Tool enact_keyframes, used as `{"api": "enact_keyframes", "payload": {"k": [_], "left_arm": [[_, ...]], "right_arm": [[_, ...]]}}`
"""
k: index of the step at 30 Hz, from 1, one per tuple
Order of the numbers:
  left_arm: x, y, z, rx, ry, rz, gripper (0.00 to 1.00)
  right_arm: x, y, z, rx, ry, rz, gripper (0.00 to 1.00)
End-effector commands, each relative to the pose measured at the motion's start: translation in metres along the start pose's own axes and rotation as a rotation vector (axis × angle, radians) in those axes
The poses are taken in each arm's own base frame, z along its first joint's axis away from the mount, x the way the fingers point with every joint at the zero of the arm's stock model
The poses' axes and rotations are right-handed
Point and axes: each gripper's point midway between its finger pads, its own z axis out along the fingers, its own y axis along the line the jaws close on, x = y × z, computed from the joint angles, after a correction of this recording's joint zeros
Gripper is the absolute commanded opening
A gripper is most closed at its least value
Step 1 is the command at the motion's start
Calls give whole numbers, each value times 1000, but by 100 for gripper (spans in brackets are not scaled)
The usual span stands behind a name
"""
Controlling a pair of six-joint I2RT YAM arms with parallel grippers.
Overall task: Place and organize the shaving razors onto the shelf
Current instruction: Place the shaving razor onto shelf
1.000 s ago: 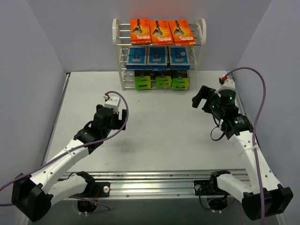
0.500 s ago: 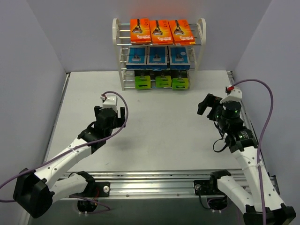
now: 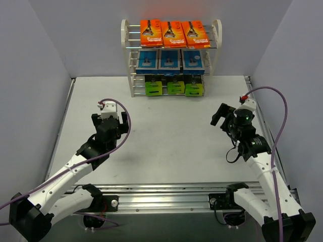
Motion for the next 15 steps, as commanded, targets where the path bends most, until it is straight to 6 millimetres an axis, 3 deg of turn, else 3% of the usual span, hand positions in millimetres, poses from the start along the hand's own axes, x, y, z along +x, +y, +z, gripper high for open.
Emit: {"api": "enact_keyframes", "payload": {"k": [1,8,12,15], "left_arm": [[-25,4,-6,-21,-45,-7,94],[-25,5,-7,-31,-37,9,94],[-25,3,-7,-25,-26,6,94],[-23,2,-7,-16,-24,3,94]], "right_arm": [[1,0,2,2,-18,2,100],[3,-2,-1,-13,-54,26,100],[23,1,7,-40,22,1,100],[18,4,5,-48,22,-24,100]]}}
